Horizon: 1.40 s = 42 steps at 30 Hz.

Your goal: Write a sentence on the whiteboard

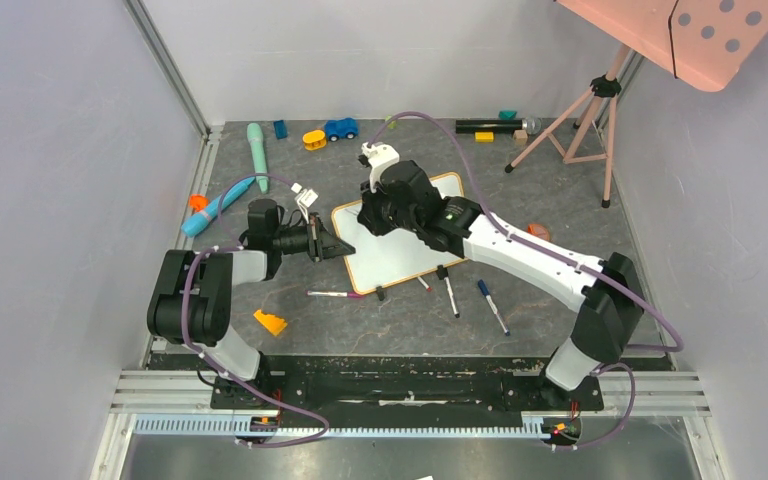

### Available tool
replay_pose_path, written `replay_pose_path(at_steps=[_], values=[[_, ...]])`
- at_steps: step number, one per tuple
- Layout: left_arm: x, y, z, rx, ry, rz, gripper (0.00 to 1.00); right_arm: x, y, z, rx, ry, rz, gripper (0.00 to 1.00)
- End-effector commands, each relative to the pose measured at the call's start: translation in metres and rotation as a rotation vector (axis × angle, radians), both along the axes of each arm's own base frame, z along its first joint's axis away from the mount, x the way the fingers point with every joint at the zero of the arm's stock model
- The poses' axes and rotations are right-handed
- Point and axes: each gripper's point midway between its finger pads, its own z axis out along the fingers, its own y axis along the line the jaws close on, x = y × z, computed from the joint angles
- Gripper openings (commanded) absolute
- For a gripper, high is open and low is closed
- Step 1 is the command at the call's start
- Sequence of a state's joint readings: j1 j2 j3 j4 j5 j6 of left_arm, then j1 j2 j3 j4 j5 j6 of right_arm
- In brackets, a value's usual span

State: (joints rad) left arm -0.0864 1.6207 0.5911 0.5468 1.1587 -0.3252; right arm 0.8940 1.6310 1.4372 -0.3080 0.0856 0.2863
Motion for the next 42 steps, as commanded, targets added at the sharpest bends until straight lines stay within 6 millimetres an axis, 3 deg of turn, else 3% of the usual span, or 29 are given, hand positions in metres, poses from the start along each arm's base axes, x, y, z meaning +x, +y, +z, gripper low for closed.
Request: replay_pose_path(at_steps=[1, 27, 42], values=[[-0.003, -0.001, -0.003, 0.009, 0.048, -0.008, 0.02, 0.011, 0.008, 0.015, 0.017, -0.041, -0.011, 0.00], [-0.005, -0.001, -0.003, 0.012, 0.046, -0.006, 0.02, 0.024, 0.012, -0.020, -0.061, -0.005, -0.042, 0.00], [-0.005, -0.001, -0.001, 0.013, 0.029, -0.008, 0.02, 0.008, -0.001, -0.042, -0.094, 0.044, -0.030, 0.00]])
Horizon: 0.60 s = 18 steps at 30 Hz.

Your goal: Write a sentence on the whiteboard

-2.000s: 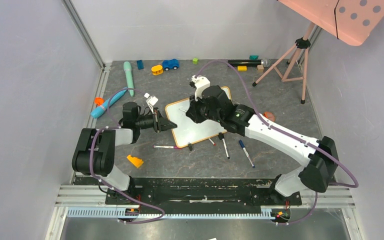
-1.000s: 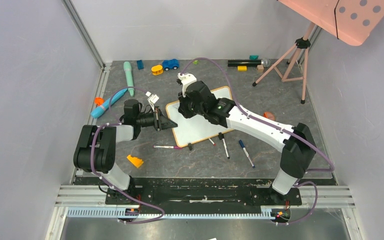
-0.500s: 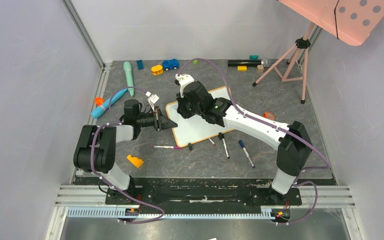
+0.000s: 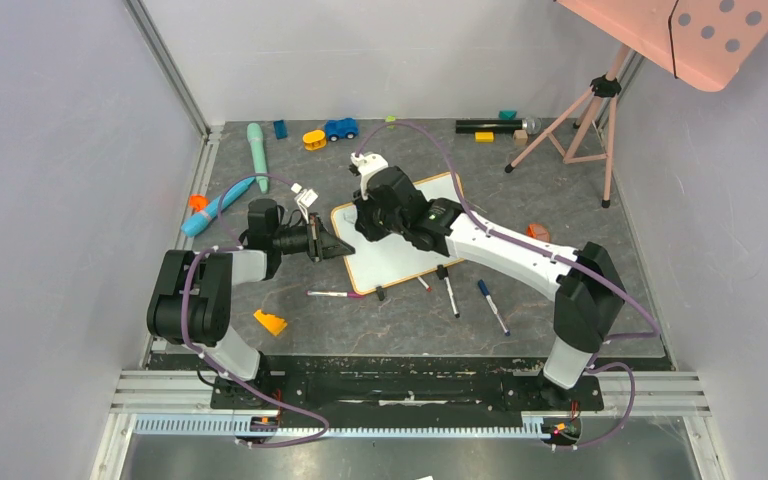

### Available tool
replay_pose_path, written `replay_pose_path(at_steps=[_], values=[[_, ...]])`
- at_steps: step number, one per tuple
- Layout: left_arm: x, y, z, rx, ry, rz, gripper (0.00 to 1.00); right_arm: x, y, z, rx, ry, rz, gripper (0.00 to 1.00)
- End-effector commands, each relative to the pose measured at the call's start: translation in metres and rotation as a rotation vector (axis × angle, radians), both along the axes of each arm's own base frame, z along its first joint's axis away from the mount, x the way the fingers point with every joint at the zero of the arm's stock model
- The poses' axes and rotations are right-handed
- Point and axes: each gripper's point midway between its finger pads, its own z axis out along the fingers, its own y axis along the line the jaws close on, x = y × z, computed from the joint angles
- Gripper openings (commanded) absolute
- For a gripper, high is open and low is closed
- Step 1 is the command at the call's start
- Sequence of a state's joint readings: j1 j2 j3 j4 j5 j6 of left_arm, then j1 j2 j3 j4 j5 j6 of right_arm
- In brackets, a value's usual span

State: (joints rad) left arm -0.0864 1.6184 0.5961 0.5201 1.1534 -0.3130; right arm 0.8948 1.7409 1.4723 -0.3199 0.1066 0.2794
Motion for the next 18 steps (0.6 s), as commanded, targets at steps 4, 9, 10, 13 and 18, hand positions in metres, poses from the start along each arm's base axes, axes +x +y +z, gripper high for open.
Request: replay_pose_path(at_steps=[4, 9, 10, 13, 18], values=[[-0.005, -0.001, 0.001, 0.005, 0.022, -0.012, 0.02, -0.008, -0.014, -0.009, -0.020, 0.016, -0.015, 0.00], [-0.005, -0.001, 0.002, 0.004, 0.019, -0.013, 0.02, -0.013, -0.017, -0.014, -0.023, 0.031, -0.014, 0.00], [-0.005, -0.001, 0.002, 0.004, 0.017, -0.014, 0.02, -0.014, -0.017, -0.015, -0.021, 0.034, -0.011, 0.00], [-0.004, -0.001, 0.001, 0.005, 0.018, -0.012, 0.02, -0.015, -0.017, -0.016, -0.020, 0.041, -0.010, 0.00], [-0.004, -0.001, 0.001, 0.005, 0.020, -0.011, 0.02, -0.012, -0.015, -0.004, 0.004, 0.027, -0.016, 0.00]])
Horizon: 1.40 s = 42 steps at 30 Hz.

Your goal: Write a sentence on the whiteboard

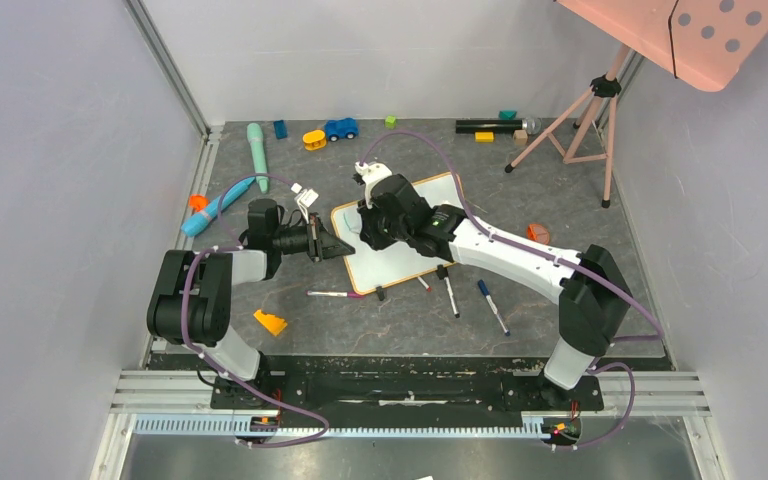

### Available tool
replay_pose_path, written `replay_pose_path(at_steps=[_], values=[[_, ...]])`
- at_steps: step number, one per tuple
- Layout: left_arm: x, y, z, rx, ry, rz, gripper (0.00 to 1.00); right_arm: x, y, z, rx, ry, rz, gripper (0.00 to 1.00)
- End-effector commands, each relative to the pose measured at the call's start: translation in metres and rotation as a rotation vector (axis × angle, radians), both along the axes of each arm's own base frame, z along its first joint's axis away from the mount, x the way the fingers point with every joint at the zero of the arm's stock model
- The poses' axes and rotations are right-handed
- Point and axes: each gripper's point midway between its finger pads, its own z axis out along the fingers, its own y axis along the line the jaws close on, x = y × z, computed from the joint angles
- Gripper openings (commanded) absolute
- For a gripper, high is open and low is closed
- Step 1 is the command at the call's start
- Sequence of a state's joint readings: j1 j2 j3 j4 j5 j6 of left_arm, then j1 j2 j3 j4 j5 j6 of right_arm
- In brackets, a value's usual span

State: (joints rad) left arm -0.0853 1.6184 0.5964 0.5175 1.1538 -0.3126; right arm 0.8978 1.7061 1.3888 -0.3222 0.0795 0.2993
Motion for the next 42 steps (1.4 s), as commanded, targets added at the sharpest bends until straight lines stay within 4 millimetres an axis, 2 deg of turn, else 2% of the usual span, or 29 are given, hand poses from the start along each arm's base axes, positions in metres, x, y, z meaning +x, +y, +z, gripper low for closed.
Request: replay_pose_path(at_steps=[1, 6, 11, 19, 27, 42], values=[[-0.004, -0.002, 0.002, 0.005, 0.017, -0.012, 0.02, 0.006, -0.003, 0.023, 0.035, -0.038, -0.029, 0.00], [-0.004, -0.002, 0.001, 0.005, 0.019, -0.013, 0.02, 0.009, 0.005, 0.057, 0.106, -0.069, 0.000, 0.00], [-0.005, -0.002, 0.001, 0.005, 0.021, -0.012, 0.02, 0.010, 0.006, 0.067, 0.125, -0.085, 0.007, 0.00], [-0.005, -0.002, 0.002, 0.004, 0.023, -0.014, 0.02, 0.023, -0.001, 0.064, 0.098, -0.092, -0.043, 0.00], [-0.006, -0.002, 0.002, 0.006, 0.022, -0.014, 0.02, 0.030, 0.002, 0.064, 0.100, -0.096, -0.046, 0.00], [-0.007, -0.001, 0.002, 0.007, 0.023, -0.015, 0.02, 0.032, 0.002, 0.045, 0.075, -0.065, -0.051, 0.00]])
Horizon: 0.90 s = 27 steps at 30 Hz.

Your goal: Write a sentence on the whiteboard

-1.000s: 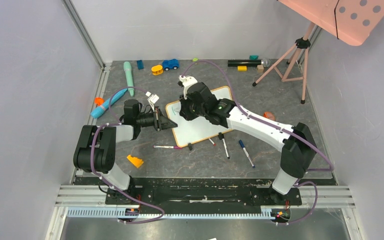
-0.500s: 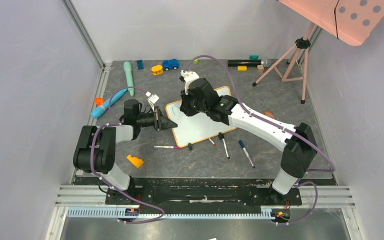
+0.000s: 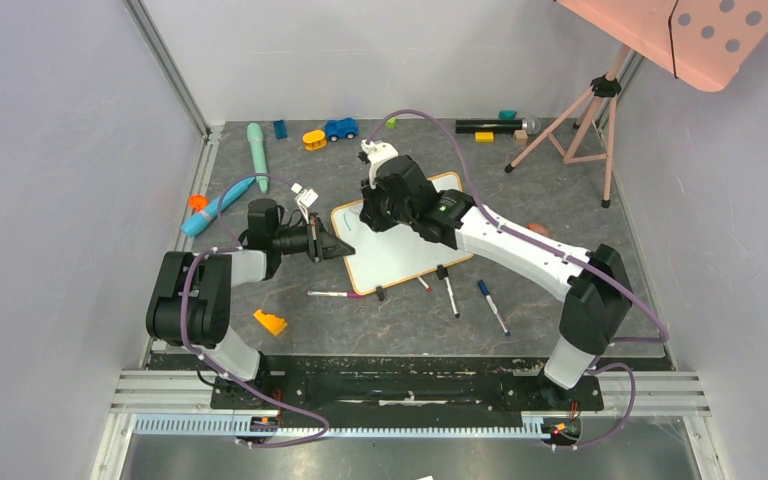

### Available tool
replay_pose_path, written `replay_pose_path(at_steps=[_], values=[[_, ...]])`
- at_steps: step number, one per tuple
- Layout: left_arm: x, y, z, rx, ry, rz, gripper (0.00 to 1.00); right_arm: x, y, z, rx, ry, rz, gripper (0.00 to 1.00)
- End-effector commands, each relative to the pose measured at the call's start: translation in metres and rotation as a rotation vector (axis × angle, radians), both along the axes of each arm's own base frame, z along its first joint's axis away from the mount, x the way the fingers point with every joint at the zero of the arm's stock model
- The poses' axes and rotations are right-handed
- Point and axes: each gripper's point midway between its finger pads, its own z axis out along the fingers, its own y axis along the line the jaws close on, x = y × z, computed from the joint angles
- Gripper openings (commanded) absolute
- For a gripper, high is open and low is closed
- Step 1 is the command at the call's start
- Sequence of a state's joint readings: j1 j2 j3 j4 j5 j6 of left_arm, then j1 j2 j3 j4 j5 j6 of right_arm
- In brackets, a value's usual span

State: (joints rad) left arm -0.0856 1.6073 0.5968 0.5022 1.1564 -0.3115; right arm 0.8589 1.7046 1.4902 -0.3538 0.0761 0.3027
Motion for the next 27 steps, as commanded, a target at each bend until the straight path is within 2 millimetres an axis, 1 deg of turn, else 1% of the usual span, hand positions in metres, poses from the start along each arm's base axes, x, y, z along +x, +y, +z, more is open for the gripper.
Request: replay_pose_path(at_steps=[1, 7, 13, 22, 27], values=[[-0.006, -0.001, 0.000, 0.008, 0.019, -0.012, 0.02, 0.011, 0.004, 0.005, 0.014, -0.022, -0.017, 0.00], [-0.006, -0.001, 0.000, 0.010, 0.017, -0.009, 0.02, 0.013, 0.002, -0.005, -0.005, -0.007, -0.026, 0.00], [-0.005, -0.001, 0.001, 0.012, 0.013, -0.007, 0.02, 0.013, 0.000, -0.010, -0.014, -0.002, -0.034, 0.00], [-0.005, -0.001, 0.001, 0.013, 0.009, -0.005, 0.02, 0.001, -0.004, -0.023, -0.018, 0.033, -0.011, 0.00], [-0.006, -0.001, 0.000, 0.013, 0.013, -0.007, 0.02, -0.004, 0.001, -0.026, -0.003, 0.049, 0.016, 0.00]])
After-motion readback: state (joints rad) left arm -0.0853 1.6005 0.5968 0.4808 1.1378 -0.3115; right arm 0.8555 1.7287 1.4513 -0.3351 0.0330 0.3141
